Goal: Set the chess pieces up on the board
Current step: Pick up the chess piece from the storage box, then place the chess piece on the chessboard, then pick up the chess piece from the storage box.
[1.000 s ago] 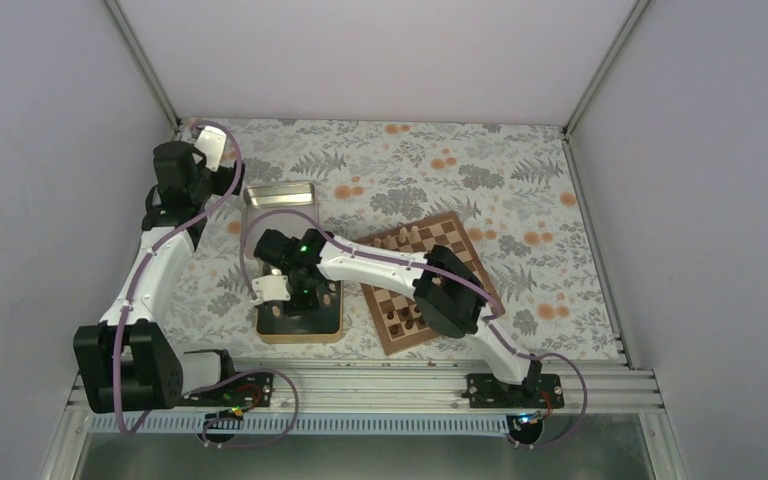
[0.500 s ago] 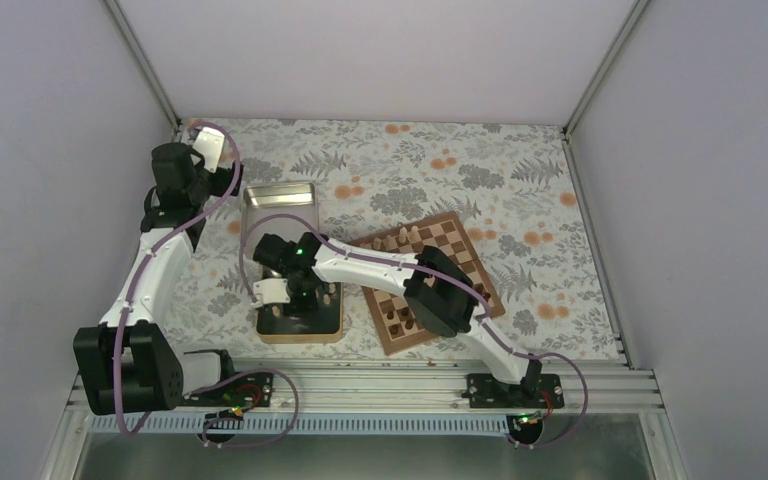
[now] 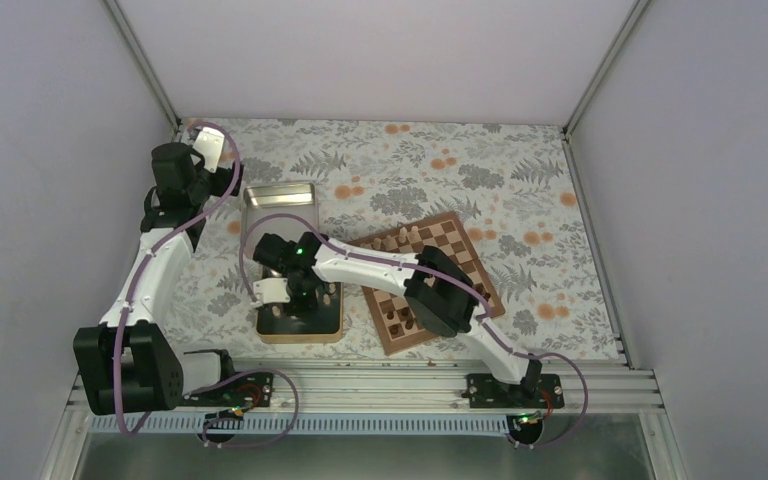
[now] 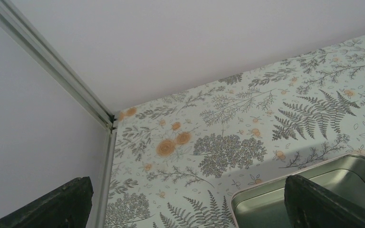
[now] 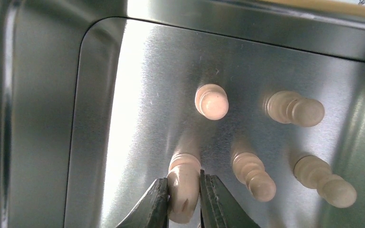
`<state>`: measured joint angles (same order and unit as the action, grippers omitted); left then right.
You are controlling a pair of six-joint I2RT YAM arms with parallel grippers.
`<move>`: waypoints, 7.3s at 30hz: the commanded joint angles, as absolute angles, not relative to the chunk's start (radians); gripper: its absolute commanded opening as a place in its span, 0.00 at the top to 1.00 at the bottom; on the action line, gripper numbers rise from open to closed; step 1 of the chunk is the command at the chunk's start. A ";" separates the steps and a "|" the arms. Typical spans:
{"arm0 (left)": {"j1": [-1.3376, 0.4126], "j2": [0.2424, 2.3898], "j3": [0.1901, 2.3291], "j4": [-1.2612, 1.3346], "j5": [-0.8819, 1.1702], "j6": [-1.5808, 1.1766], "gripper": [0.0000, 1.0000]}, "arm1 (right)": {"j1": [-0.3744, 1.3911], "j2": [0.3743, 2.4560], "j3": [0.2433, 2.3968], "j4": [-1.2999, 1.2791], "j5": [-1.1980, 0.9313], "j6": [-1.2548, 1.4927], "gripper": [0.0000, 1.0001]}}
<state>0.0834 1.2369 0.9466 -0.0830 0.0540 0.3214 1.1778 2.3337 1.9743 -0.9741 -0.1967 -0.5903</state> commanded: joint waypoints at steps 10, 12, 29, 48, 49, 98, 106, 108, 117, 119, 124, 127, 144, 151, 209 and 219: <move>0.092 1.218 0.944 -0.055 0.067 0.305 0.00 | 1.044 2.089 2.015 -1.040 -0.140 -0.560 0.87; 0.092 1.216 0.943 -0.054 0.066 0.305 0.00 | 1.000 2.045 2.002 -1.046 -0.120 -0.557 0.87; 0.092 1.212 0.942 -0.054 0.073 0.305 0.00 | 0.408 1.773 1.695 -0.960 -0.123 -0.632 0.86; 0.094 1.218 0.938 -0.050 0.080 0.305 0.00 | 0.323 1.814 1.385 -0.760 -0.152 -0.616 0.85; 0.094 1.219 0.937 -0.051 0.080 0.305 0.00 | 0.319 1.821 1.386 -0.757 -0.158 -0.615 0.85; 0.094 1.221 0.940 -0.058 0.087 0.307 0.00 | 0.293 1.901 1.387 -0.818 -0.146 -0.622 0.80; 0.094 1.216 0.940 -0.060 0.086 0.307 0.00 | 0.295 1.844 1.421 -0.822 -0.139 -0.616 0.63; 0.094 1.216 0.940 -0.060 0.085 0.307 0.00 | 0.300 1.828 1.457 -0.843 -0.141 -0.611 0.62; 0.094 1.215 0.942 -0.059 0.081 0.306 0.00 | 0.574 1.791 1.721 -0.988 -0.109 -0.577 0.62; 0.094 1.215 0.941 -0.060 0.079 0.305 0.00 | 0.674 1.806 1.762 -1.001 -0.106 -0.578 0.62; 0.094 1.213 0.940 -0.058 0.079 0.305 0.00 | 0.881 1.873 1.785 -0.986 -0.159 -0.610 0.63; 0.095 1.215 0.939 -0.056 0.078 0.305 0.00 | 0.967 1.934 1.782 -0.972 -0.162 -0.619 0.63; 0.101 1.204 0.933 -0.049 0.067 0.304 0.00 | 1.066 1.902 1.504 -0.632 -0.048 -0.922 0.59; 0.101 1.199 0.933 -0.049 0.059 0.304 0.00 | 1.065 1.818 1.405 -0.546 -0.122 -1.210 0.60; 0.122 1.184 0.902 -0.014 0.052 0.308 0.00 | 1.022 2.145 1.697 -0.645 -0.058 -1.849 0.67; 0.126 1.182 0.901 -0.014 0.062 0.309 0.00 | 1.022 2.174 1.721 -0.662 -0.053 -1.844 0.68</move>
